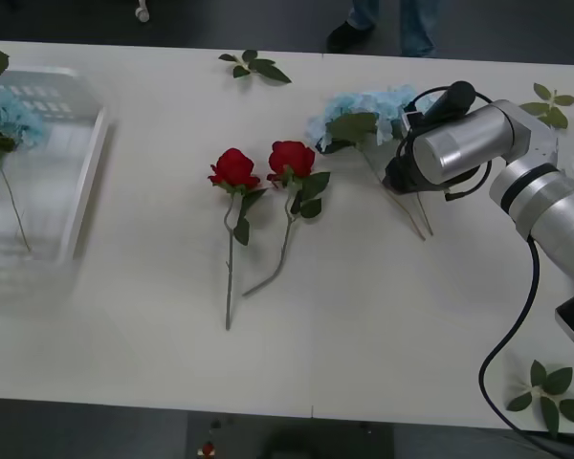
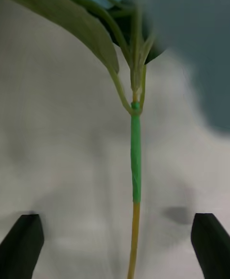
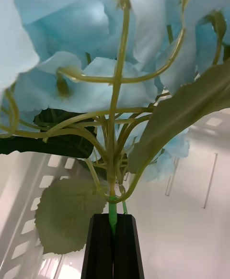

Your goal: Put the red flowers into the right box and the blue flowers into the left box

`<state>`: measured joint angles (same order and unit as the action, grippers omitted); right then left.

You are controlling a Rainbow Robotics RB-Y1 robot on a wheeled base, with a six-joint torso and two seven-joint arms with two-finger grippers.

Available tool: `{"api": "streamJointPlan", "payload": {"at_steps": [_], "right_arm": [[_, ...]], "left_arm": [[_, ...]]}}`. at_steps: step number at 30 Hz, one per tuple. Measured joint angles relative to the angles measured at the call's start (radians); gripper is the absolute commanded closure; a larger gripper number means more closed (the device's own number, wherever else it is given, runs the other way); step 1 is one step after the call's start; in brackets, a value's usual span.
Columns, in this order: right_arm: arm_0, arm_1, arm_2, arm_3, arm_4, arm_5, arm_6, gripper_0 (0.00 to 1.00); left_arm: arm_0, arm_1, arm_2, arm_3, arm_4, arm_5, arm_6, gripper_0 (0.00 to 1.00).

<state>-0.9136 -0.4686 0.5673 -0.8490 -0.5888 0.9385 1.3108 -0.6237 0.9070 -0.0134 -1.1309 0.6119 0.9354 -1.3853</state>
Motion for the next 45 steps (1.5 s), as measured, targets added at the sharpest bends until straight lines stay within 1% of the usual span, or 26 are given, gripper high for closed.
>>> {"api": "streamJointPlan", "payload": {"at_steps": [1, 2, 3, 7, 11, 14, 18, 22, 26, 27, 28, 29, 31, 32, 35, 37, 41, 45], "right_arm": [[0.000, 0.000, 0.000, 0.001, 0.000, -0.004, 0.000, 0.81], [0.000, 0.000, 0.000, 0.002, 0.000, -0.007, 0.000, 0.97], [0.000, 0.000, 0.000, 0.004, 0.000, -0.007, 0.000, 1.00], [0.000, 0.000, 0.000, 0.004, 0.000, -0.007, -0.001, 1.00], [0.000, 0.000, 0.000, 0.008, -0.003, -0.007, -0.001, 1.00], [0.000, 0.000, 0.000, 0.008, -0.009, -0.007, -0.002, 1.00], [0.000, -0.001, -0.008, 0.009, -0.030, -0.009, -0.002, 1.00], [0.000, -0.019, -0.084, -0.003, -0.098, 0.007, -0.002, 1.00], [-0.008, -0.101, -0.150, -0.104, -0.172, 0.124, -0.002, 1.00], [-0.013, -0.134, -0.155, -0.137, -0.193, 0.156, -0.002, 1.00], [-0.018, -0.169, -0.160, -0.175, -0.216, 0.200, -0.002, 1.00], [-0.024, -0.201, -0.165, -0.213, -0.235, 0.243, -0.002, 1.00], [-0.036, -0.270, -0.180, -0.283, -0.270, 0.324, -0.002, 1.00], [-0.041, -0.299, -0.190, -0.317, -0.289, 0.357, -0.002, 1.00], [-0.049, -0.377, -0.236, -0.415, -0.341, 0.481, -0.002, 1.00], [-0.049, -0.409, -0.270, -0.466, -0.358, 0.550, -0.002, 1.00], [-0.049, -0.457, -0.302, -0.528, -0.393, 0.652, -0.002, 1.00], [-0.049, -0.510, -0.319, -0.567, -0.485, 0.762, 0.012, 1.00]], "left_arm": [[0.000, -0.006, -0.005, 0.014, 0.000, -0.010, 0.000, 1.00], [0.000, -0.012, -0.006, 0.024, 0.000, -0.016, 0.000, 1.00], [0.000, -0.019, -0.006, 0.031, 0.000, -0.020, 0.000, 1.00], [0.000, -0.036, -0.012, 0.038, 0.006, -0.021, 0.000, 1.00], [0.000, -0.038, -0.068, 0.038, 0.013, -0.024, 0.000, 1.00], [0.007, -0.055, -0.094, 0.038, 0.013, -0.078, 0.000, 1.00], [0.037, -0.090, -0.079, 0.038, 0.014, -0.129, 0.001, 1.00], [0.053, -0.100, -0.066, 0.038, 0.015, -0.130, 0.001, 1.00], [0.054, -0.100, -0.066, 0.038, 0.015, -0.130, 0.001, 1.00], [0.054, -0.100, -0.066, 0.038, 0.015, -0.130, 0.002, 0.94], [0.054, -0.100, -0.066, 0.038, 0.014, -0.130, 0.002, 0.65], [0.054, -0.100, -0.066, 0.038, 0.014, -0.130, 0.002, 0.48], [0.054, -0.100, -0.066, 0.038, 0.008, -0.130, 0.002, 0.29], [0.054, -0.100, -0.066, 0.039, -0.002, -0.130, 0.003, 0.27], [0.054, -0.100, -0.066, 0.038, -0.020, -0.129, 0.005, 0.27], [0.054, -0.100, -0.066, 0.038, -0.021, -0.124, 0.006, 0.27], [0.054, -0.100, -0.063, 0.038, -0.049, -0.073, 0.006, 0.27], [0.054, -0.100, -0.046, 0.038, -0.064, -0.049, 0.006, 0.27]]}}
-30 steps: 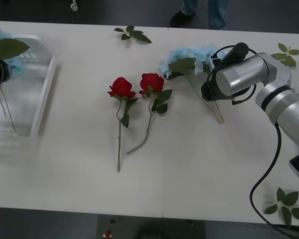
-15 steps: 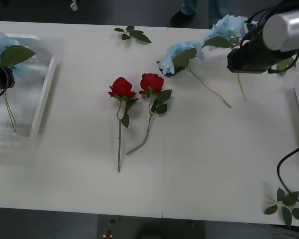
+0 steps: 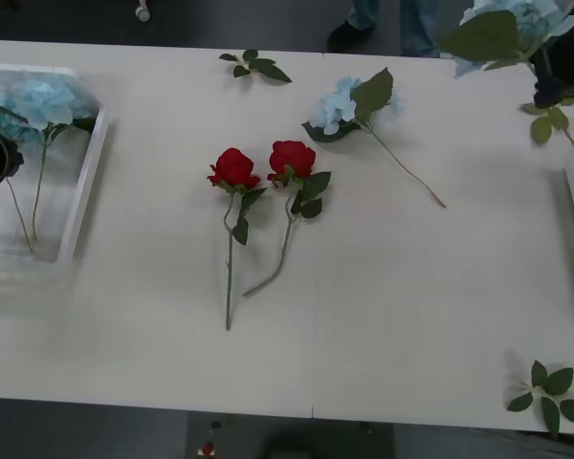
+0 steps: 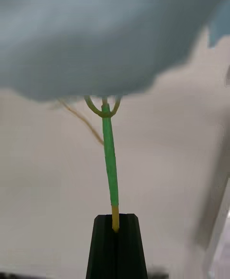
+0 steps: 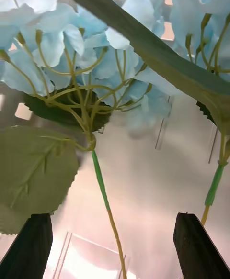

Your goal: Put the red flowers into the right box and the blue flowers into the left box

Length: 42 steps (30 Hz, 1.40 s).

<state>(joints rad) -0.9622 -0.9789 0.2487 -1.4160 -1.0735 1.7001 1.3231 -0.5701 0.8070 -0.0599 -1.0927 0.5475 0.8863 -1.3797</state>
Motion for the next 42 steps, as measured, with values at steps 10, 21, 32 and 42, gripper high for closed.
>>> {"api": "streamJointPlan", "payload": {"at_steps": [10, 21, 32, 42], "right_arm": [[0.161, -0.097, -0.374, -0.013, -0.243, 0.041, 0.696, 1.00], [0.616, -0.208, -0.254, -0.095, -0.854, -0.626, 1.212, 1.00], [0.728, -0.208, 0.103, -0.464, -1.055, -1.198, 1.350, 1.00], [0.367, -0.153, 0.435, -0.496, -1.145, -1.419, 1.366, 1.00]], "left_arm": [[-0.001, 0.017, 0.013, -0.020, 0.046, 0.138, -0.001, 0.27], [-0.002, 0.120, 0.328, -0.271, 0.299, 0.714, -0.211, 0.27], [-0.026, 0.120, 0.364, -0.264, 0.795, 0.674, -0.482, 0.27], [-0.026, 0.066, 0.311, -0.122, 1.160, 0.634, -1.025, 0.27]]}}
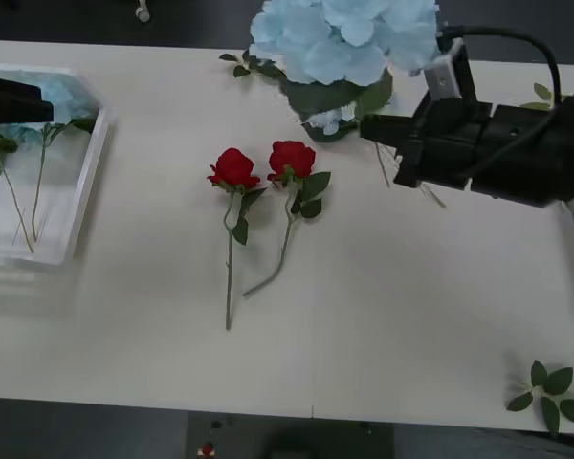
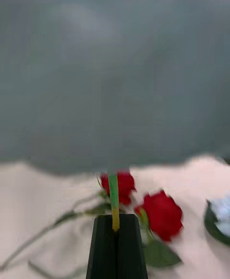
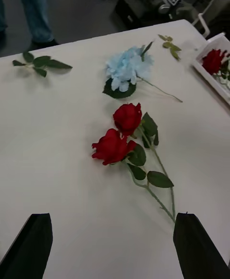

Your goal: Put the red flowers into the right box and the blue flowers into the left box

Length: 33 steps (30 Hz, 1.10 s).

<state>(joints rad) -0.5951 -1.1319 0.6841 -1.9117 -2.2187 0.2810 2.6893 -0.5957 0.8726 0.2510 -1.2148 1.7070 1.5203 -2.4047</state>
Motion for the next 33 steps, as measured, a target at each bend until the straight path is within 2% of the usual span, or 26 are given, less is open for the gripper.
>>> {"api": "streamJointPlan", "payload": {"at_steps": [4, 7, 9, 16, 20, 24, 33], "right_arm": [[-0.164, 0.074, 0.176, 0.017, -0.068, -0.152, 0.000, 1.00], [-0.225, 0.136, 0.244, 0.021, -0.107, -0.215, 0.000, 1.00], [-0.233, 0.179, 0.249, 0.022, -0.141, -0.235, 0.000, 1.00], [-0.233, 0.290, 0.223, 0.034, -0.249, -0.273, 0.000, 1.00], [-0.273, 0.313, 0.273, 0.038, -0.350, -0.361, 0.000, 1.00], [-0.324, 0.327, 0.335, 0.052, -0.368, -0.385, 0.000, 1.00], [-0.332, 0.418, 0.343, 0.117, -0.371, -0.408, -0.001, 1.00]], "left_arm": [[0.000, 0.000, -0.087, 0.014, 0.106, -0.002, -0.117, 0.27], [0.000, -0.011, -0.131, 0.014, 0.175, -0.002, -0.252, 0.27], [0.000, -0.034, -0.139, 0.014, 0.211, -0.002, -0.310, 0.27], [0.000, -0.125, -0.153, 0.022, 0.349, -0.005, -0.309, 0.27], [0.000, -0.129, -0.233, 0.053, 0.434, -0.029, -0.309, 0.27], [0.000, -0.129, -0.318, 0.062, 0.484, -0.058, -0.309, 0.27], [0.000, -0.129, -0.481, 0.062, 0.597, -0.147, -0.309, 0.27]]}}
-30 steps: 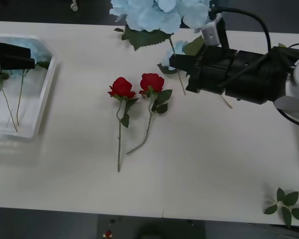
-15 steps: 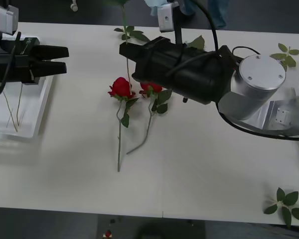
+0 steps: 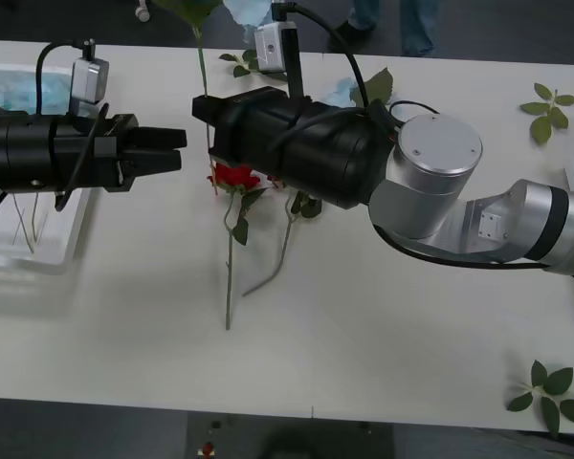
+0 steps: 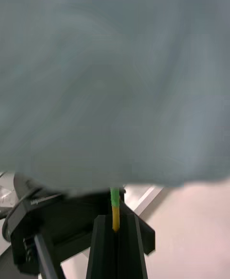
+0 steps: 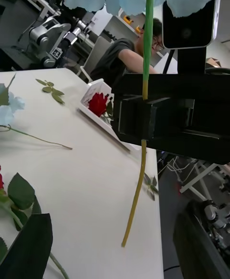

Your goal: Put the red flowers into the right box and the blue flowers into the left box

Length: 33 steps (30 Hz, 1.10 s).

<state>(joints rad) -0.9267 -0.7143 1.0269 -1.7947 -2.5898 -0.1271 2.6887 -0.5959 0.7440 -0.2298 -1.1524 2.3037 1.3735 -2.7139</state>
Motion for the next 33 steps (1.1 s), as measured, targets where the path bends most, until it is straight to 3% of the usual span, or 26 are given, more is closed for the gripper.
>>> {"api": "streamJointPlan", "payload": {"at_steps": [20, 21, 23, 33], "right_arm": [[-0.032, 0.029, 0.003, 0.034, -0.014, -0.017, -0.012, 1.00], [-0.032, 0.029, 0.003, 0.034, -0.014, -0.017, -0.012, 1.00], [-0.032, 0.029, 0.007, 0.035, -0.014, -0.017, -0.013, 1.00], [-0.032, 0.029, 0.018, 0.038, -0.014, -0.017, -0.013, 1.00]], "left_arm": [[-0.025, -0.030, -0.189, -0.090, 0.058, -0.176, 0.000, 0.28], [-0.031, -0.035, -0.193, -0.090, 0.058, -0.176, 0.000, 0.44], [-0.039, -0.044, -0.194, -0.090, 0.058, -0.176, 0.000, 1.00], [-0.045, -0.057, -0.194, -0.090, 0.058, -0.176, 0.000, 1.00]]}}
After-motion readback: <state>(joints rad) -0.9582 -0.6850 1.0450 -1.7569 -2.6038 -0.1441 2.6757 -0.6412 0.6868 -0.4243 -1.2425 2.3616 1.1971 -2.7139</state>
